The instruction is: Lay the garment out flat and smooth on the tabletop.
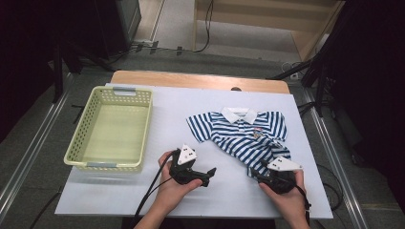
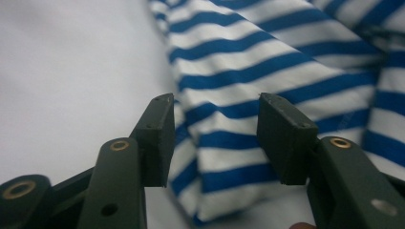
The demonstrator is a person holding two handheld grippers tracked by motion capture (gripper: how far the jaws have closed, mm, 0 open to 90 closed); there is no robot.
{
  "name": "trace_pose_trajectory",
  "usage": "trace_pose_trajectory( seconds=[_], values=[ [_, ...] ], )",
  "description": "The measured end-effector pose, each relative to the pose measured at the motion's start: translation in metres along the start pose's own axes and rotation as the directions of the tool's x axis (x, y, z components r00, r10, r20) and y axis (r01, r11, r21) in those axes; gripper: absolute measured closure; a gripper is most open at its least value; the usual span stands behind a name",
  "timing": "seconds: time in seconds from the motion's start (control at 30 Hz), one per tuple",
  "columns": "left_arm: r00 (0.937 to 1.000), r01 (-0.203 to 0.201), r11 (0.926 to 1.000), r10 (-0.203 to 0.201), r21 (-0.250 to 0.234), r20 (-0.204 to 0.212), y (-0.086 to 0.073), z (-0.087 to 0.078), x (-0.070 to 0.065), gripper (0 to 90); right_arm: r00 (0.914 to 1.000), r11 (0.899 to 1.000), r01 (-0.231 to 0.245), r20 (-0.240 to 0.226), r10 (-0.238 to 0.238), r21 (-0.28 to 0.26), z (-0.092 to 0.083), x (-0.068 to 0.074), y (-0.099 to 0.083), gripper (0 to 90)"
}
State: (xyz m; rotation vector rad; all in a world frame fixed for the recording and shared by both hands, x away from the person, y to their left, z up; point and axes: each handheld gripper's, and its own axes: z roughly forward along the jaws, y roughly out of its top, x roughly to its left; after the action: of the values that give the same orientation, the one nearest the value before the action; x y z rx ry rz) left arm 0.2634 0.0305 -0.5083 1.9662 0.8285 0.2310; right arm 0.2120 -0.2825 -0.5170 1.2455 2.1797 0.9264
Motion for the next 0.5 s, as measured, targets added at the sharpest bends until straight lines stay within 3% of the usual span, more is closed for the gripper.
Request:
trace_pose_trajectory(
  seconds=[0.07,0.13,0.2,0.3,0.37,0.5],
  values=[
    [1.0,-0.002,1.0,0.002,0.0,-0.001,0.0,0.0,0.0,0.0,0.9996,1.0,0.008,0.027,-0.008,0.013,0.001,-0.003,-0.001,65.0],
    [1.0,-0.003,1.0,0.003,0.001,0.001,0.0,0.0,0.0,0.0,0.9998,1.0,-0.022,-0.005,0.022,0.008,0.001,-0.005,0.0,79.3],
    [1.0,-0.005,1.0,0.005,0.002,0.001,0.0,0.0,-0.001,0.0,0.9999,1.0,0.003,-0.017,-0.003,0.004,0.001,-0.003,0.004,86.2],
    [1.0,-0.006,1.0,0.006,0.002,0.004,0.0,0.0,-0.001,0.0,0.9984,0.999,0.006,-0.055,-0.008,-0.035,-0.004,0.001,0.013,86.9],
    [1.0,-0.007,1.0,0.007,0.001,0.004,0.0,0.001,-0.001,0.0,0.9944,0.997,-0.009,-0.106,0.001,-0.078,-0.014,0.005,0.023,87.0],
    [0.9999,-0.013,0.9999,0.013,0.002,0.003,0.0,0.001,-0.002,0.0,0.9697,0.979,-0.06,-0.244,0.011,-0.194,-0.036,0.008,0.041,87.0]
  ],
)
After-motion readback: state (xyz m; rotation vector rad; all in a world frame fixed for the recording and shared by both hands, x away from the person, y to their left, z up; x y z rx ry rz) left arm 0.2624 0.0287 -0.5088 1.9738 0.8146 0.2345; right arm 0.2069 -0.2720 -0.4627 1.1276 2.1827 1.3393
